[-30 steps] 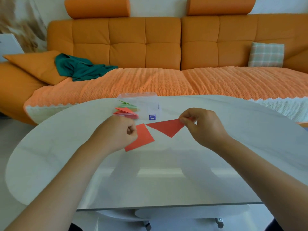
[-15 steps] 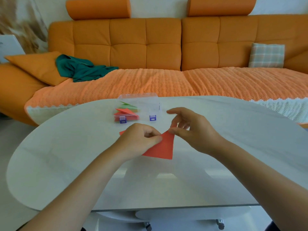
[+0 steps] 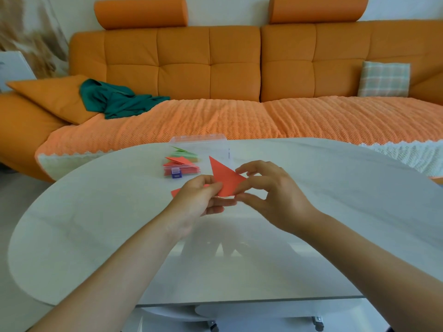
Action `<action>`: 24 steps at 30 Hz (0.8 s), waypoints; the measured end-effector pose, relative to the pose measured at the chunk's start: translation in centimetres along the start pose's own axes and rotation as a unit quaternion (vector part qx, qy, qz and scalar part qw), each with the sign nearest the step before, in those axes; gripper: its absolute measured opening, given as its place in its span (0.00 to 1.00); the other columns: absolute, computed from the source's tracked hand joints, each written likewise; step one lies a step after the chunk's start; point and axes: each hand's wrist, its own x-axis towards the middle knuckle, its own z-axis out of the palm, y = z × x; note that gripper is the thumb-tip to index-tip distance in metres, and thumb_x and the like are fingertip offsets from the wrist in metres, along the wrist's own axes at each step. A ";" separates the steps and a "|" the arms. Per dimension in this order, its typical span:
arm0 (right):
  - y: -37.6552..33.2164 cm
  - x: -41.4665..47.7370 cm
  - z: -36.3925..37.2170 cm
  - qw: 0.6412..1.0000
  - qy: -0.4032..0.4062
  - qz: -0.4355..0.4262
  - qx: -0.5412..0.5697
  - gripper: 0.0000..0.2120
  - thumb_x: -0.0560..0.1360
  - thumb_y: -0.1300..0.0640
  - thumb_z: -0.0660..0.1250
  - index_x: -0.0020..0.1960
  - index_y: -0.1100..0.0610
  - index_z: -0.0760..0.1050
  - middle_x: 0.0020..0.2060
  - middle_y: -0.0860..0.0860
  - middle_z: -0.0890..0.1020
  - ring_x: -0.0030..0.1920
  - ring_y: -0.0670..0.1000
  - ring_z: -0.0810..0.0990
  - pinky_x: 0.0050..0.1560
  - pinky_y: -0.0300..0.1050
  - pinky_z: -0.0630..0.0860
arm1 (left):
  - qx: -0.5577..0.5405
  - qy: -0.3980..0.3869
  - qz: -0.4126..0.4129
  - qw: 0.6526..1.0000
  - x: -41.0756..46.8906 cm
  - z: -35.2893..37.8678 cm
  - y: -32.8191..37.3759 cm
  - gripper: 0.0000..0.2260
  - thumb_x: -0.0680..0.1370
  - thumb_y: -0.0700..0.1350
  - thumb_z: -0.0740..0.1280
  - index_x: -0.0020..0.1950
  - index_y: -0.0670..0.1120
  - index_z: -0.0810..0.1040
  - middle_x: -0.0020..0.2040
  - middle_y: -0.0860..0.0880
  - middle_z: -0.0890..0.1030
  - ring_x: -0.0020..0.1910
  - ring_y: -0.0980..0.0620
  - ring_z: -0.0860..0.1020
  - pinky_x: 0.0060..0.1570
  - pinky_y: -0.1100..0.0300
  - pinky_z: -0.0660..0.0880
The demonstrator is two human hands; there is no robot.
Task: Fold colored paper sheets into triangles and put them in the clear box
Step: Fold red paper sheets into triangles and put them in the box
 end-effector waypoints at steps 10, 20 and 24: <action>-0.5 0.3 -0.4 0.973 -0.016 0.181 0.145 0.05 0.79 0.53 0.68 0.44 0.47 0.79 0.41 0.38 0.82 0.42 0.44 0.80 0.44 0.38 0.76 | 0.114 -0.113 0.033 0.986 -1.2 0.3 0.4 0.09 0.83 0.46 0.63 0.61 0.50 0.81 0.52 0.51 0.86 0.51 0.51 0.85 0.58 0.53 0.77; -0.6 0.5 -0.7 0.954 -0.031 0.218 0.204 0.05 0.78 0.56 0.70 0.43 0.53 0.80 0.35 0.49 0.83 0.34 0.45 0.79 0.38 0.37 0.75 | 0.034 0.016 0.098 0.994 -0.8 0.8 0.1 0.08 0.81 0.44 0.65 0.55 0.47 0.83 0.45 0.49 0.86 0.44 0.53 0.84 0.48 0.54 0.81; -0.6 0.5 -0.8 0.949 -0.030 0.224 0.218 0.05 0.78 0.58 0.70 0.43 0.53 0.80 0.35 0.51 0.83 0.34 0.46 0.79 0.38 0.37 0.76 | 0.002 0.016 0.122 0.992 -0.8 0.9 0.1 0.11 0.78 0.50 0.68 0.54 0.45 0.83 0.42 0.48 0.86 0.42 0.53 0.84 0.45 0.56 0.81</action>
